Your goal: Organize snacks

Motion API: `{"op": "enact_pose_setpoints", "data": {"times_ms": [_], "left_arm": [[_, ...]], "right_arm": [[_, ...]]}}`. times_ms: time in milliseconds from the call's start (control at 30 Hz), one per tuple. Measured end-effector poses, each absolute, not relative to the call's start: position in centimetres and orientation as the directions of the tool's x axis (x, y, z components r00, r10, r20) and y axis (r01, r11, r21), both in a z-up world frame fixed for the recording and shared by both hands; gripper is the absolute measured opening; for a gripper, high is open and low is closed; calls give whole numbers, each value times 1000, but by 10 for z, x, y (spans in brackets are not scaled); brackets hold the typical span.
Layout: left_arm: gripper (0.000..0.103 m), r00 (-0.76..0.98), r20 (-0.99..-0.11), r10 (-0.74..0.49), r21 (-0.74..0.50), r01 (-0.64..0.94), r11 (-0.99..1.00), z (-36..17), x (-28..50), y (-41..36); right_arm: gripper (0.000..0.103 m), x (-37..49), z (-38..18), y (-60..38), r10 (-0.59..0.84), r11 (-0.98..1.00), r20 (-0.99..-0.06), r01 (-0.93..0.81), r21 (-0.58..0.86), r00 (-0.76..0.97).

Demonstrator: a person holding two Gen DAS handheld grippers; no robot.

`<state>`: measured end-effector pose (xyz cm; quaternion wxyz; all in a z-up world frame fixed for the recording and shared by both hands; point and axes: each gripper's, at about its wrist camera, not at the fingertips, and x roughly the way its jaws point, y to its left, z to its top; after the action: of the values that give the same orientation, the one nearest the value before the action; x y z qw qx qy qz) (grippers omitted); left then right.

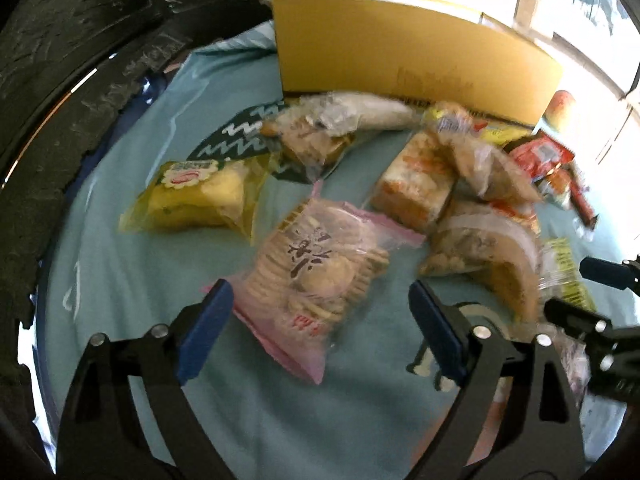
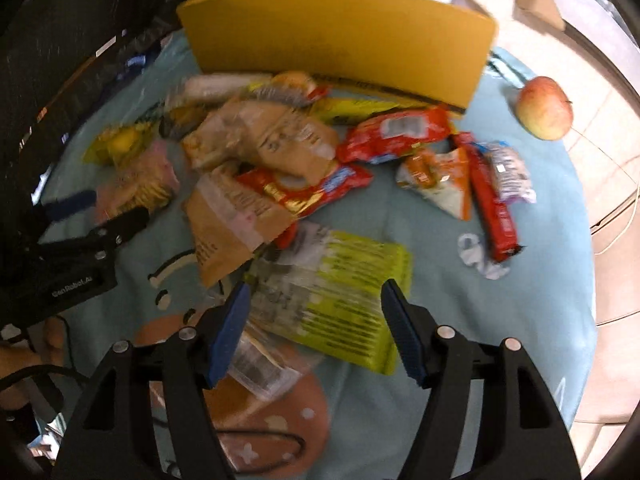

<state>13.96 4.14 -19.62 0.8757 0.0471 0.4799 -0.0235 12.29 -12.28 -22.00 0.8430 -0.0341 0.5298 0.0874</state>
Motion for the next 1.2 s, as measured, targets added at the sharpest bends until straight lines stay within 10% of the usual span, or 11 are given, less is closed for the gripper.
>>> {"op": "enact_pose_setpoints", "data": {"times_ms": [200,433,633,733,867,1200], "left_arm": [[99,513,-858,31,109,122,987,-213,142,40],[55,519,-852,-75,15,168,986,-203,136,45],[50,514,-849,-121,-20,198,980,-196,122,40],[53,504,-855,-118,-21,194,981,-194,117,38],[85,576,-813,-87,-2,146,989,-180,115,44],[95,512,-858,31,145,184,972,-211,150,28]], "right_arm": [[96,130,-242,-132,105,992,-919,-99,72,381],[67,129,-234,-137,156,986,-908,-122,117,388],[48,125,-225,-161,201,979,-900,-93,179,387],[48,122,-224,-176,223,975,-898,-75,210,380],[69,118,-213,-174,208,978,-878,-84,191,431],[101,135,-237,-105,70,985,-915,-170,1,398]]}}
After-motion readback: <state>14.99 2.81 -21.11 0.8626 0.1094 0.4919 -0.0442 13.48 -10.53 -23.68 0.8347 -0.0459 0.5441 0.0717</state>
